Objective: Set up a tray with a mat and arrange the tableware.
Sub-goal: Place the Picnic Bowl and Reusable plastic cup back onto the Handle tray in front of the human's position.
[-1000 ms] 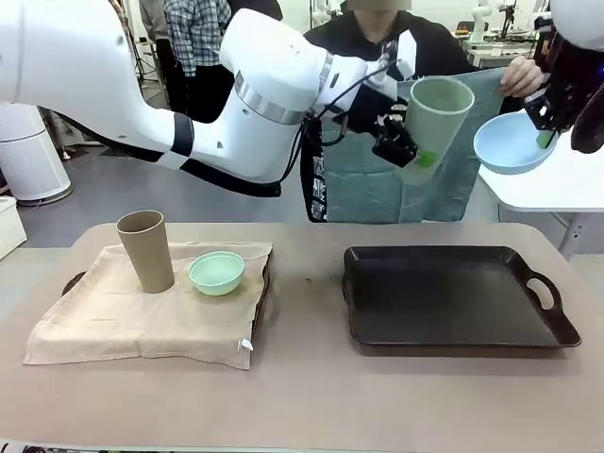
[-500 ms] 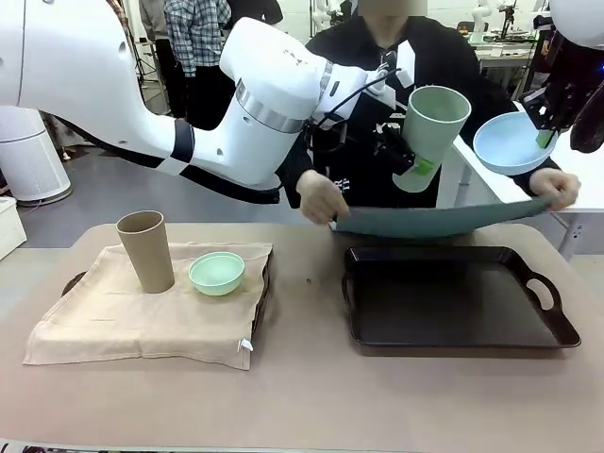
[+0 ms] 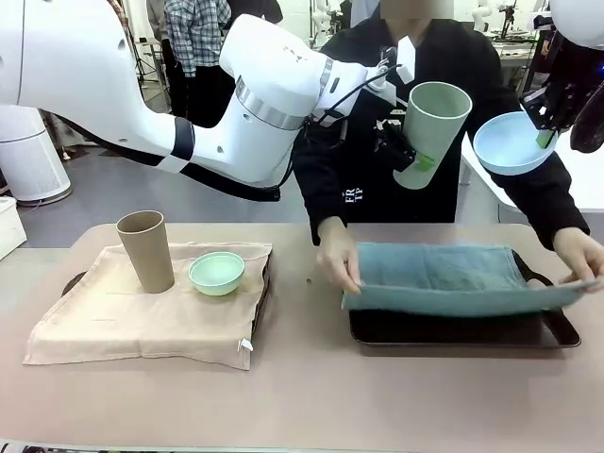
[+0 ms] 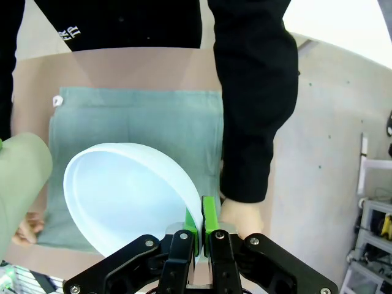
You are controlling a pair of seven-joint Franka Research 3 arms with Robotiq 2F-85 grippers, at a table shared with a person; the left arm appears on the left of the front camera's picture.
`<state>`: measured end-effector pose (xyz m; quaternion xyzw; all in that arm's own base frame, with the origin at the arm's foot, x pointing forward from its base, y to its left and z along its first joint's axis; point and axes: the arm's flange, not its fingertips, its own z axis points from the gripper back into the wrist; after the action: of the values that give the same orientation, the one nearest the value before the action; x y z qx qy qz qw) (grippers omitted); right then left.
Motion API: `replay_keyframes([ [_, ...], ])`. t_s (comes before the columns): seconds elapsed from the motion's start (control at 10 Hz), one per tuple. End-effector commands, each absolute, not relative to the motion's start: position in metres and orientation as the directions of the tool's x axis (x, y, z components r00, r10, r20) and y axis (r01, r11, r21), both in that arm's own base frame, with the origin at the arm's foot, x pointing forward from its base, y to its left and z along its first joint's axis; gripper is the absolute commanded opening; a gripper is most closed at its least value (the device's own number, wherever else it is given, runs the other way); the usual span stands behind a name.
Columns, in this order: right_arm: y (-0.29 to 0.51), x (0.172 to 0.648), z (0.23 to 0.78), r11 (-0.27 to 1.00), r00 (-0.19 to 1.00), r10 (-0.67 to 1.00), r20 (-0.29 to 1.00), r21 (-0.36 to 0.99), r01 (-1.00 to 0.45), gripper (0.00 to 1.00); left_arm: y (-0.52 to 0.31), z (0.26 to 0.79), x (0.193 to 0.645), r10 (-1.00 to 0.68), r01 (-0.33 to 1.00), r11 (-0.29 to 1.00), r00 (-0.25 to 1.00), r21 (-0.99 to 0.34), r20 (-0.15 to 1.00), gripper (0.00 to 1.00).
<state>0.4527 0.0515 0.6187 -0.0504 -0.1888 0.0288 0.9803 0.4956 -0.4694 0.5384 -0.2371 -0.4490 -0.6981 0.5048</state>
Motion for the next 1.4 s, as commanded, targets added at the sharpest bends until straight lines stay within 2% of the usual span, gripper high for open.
replay_keyframes([
  [0.0, 0.0506, 0.4528, 0.6169, 0.994, 0.927, 0.073, 0.368, -0.106, -0.036, 0.0, -0.4701, 0.5436, 0.4969, -0.482, 0.914, -0.098, -0.389, 0.393, 0.785, 0.0],
  [1.3, 0.0506, 0.4528, 0.6169, 0.994, 0.927, 0.073, 0.368, -0.106, -0.036, 0.0, -0.4701, 0.5436, 0.4969, -0.482, 0.914, -0.098, -0.389, 0.393, 0.785, 0.0],
])
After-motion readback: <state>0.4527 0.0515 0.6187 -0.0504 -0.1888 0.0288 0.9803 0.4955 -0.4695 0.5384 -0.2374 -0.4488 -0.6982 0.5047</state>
